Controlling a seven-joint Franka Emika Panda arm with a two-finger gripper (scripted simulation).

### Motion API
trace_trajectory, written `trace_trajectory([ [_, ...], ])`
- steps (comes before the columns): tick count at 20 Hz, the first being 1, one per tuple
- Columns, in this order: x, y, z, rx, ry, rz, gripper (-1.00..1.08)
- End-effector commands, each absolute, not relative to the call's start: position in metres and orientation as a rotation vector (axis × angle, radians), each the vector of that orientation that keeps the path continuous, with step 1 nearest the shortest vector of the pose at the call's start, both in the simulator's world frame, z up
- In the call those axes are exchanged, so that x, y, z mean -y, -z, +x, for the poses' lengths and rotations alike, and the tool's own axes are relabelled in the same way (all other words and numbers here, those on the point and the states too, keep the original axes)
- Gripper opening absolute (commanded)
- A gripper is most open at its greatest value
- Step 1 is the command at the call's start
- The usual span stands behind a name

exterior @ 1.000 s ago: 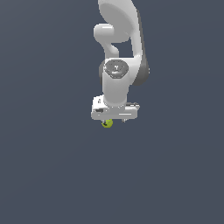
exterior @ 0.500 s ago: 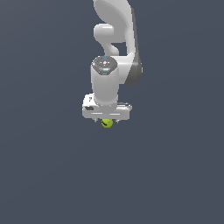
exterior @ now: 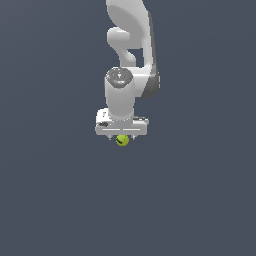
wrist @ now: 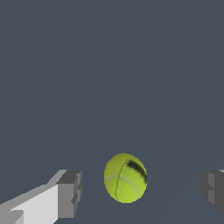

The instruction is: Pick up the object and move it to a goal position.

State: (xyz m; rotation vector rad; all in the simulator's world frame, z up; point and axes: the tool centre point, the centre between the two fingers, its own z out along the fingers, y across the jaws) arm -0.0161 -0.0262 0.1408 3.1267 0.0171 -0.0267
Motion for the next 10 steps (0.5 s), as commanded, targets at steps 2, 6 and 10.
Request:
trace_trajectory([
  [2,0.027,-0.128,-0.029,-0.083,0.021,3.13,1.0],
  [6,0.028,-0.111,-0.047,-0.172,0.012,3.131,1.0],
  [10,0.029,-0.1,-0.061,-0.237,0.006,3.13,1.0],
])
